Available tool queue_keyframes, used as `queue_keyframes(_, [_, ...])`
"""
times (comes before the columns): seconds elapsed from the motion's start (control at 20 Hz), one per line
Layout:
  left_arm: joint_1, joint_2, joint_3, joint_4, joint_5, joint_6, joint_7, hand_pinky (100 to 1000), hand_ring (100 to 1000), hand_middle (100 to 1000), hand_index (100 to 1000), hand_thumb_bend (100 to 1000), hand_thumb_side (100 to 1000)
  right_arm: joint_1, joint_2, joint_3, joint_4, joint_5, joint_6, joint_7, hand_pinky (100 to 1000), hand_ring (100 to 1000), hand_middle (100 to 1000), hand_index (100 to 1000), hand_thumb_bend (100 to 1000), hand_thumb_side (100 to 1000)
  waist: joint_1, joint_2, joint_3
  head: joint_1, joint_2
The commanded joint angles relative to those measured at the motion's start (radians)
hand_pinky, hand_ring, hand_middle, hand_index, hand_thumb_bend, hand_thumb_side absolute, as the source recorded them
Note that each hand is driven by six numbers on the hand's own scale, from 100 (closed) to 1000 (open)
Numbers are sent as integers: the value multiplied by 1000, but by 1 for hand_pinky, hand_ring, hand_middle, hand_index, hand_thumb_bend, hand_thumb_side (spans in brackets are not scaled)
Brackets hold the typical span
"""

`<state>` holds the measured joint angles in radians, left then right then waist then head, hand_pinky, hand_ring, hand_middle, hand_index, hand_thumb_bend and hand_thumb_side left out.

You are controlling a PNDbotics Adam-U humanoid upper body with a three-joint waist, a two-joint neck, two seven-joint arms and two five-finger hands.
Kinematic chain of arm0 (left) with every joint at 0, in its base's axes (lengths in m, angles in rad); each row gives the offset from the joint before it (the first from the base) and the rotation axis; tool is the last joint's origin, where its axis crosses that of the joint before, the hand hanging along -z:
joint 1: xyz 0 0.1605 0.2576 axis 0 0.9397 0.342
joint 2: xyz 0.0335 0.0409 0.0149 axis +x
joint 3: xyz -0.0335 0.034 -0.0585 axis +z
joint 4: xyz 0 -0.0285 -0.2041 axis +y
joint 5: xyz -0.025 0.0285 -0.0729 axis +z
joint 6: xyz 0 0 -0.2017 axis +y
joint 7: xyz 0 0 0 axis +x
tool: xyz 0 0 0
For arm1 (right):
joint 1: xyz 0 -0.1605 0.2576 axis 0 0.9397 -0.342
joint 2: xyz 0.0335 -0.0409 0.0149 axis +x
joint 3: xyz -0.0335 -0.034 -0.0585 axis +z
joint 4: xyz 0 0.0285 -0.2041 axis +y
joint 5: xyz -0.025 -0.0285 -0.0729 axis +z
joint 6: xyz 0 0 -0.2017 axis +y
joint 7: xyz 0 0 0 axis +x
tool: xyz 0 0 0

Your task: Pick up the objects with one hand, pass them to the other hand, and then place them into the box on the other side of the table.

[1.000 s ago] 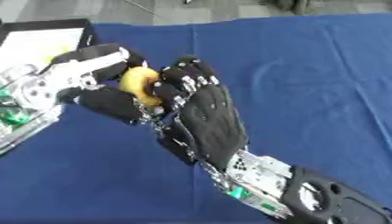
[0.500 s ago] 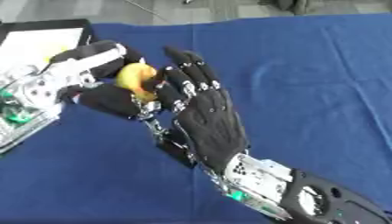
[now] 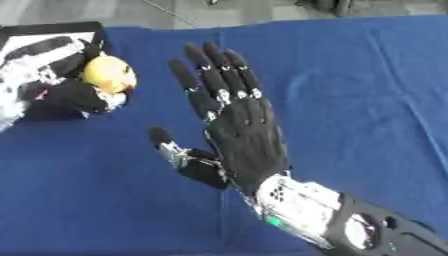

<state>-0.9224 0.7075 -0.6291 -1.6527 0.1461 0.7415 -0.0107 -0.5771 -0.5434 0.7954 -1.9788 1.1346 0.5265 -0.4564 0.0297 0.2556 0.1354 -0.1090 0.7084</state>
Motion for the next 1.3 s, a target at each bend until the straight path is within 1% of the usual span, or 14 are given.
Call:
queue_keyframes(0.05, [5,74,69,38,8,-36,36,690,572,427,464,234,100,-7,-29,-15,-21,12,-3,-4,852,896,876,893,388,541,-1,-12,-1,3,-17])
queue_keyframes(0.1, [14,85,83,53,5,-50,44,690,572,427,464,234,100,-6,-32,-17,-21,13,-6,-6,852,896,876,893,388,541,-1,-11,-2,4,-18])
queue_keyframes(0.2, [31,109,123,94,-11,-81,57,699,585,444,482,181,100,1,-46,-25,-21,12,-10,-10,848,889,874,889,390,475,-5,-8,-4,10,-22])
queue_keyframes(0.25, [38,118,145,122,-32,-107,61,710,596,459,500,138,132,3,-55,-32,-21,10,-11,-15,849,887,872,886,392,444,-8,-6,-7,16,-26])
queue_keyframes(0.3, [42,123,163,150,-56,-133,60,710,596,459,500,138,132,4,-62,-38,-21,8,-14,-21,849,887,872,886,392,444,-9,-4,-9,20,-29])
queue_keyframes(0.35, [44,124,176,176,-78,-156,55,728,613,490,541,103,170,4,-67,-42,-21,6,-16,-26,851,884,869,882,401,408,-11,-3,-11,24,-32])
queue_keyframes(0.5, [32,112,235,291,-197,-228,59,753,644,550,611,145,246,6,-94,-58,-21,0,-32,-50,855,880,866,878,412,383,-19,3,-29,45,-48])
queue_keyframes(0.6, [18,90,270,375,-293,-281,67,791,714,646,721,467,332,6,-100,-63,-21,-7,-41,-61,853,876,863,874,423,351,-23,6,-42,61,-58])
queue_keyframes(0.75, [3,56,317,488,-447,-362,78,839,818,781,886,749,423,-1,-97,-63,-21,-22,-55,-70,848,869,858,869,439,314,-27,12,-63,95,-73])
queue_keyframes(0.85, [-6,39,352,558,-547,-393,93,857,848,816,929,861,477,-7,-93,-60,-21,-29,-69,-76,848,868,856,867,444,307,-30,17,-79,124,-83])
queue_keyframes(0.9, [-9,32,370,589,-588,-401,100,865,862,827,945,961,534,-7,-92,-60,-21,-31,-74,-79,846,866,855,866,445,307,-30,19,-84,138,-86])
queue_keyframes(0.95, [-13,27,384,615,-622,-402,106,870,868,831,950,1000,553,-7,-91,-60,-21,-33,-77,-83,845,864,854,864,445,307,-31,21,-88,147,-87])
queue_keyframes(1.1, [-23,14,417,668,-690,-381,129,871,872,845,961,1000,550,-6,-93,-61,-21,-39,-83,-92,844,862,853,863,443,313,-32,24,-92,169,-90])
queue_keyframes(1.3, [-26,7,436,696,-708,-381,136,868,868,844,957,977,531,-6,-96,-64,-21,-40,-89,-102,846,860,851,860,448,315,-35,24,-92,181,-90])
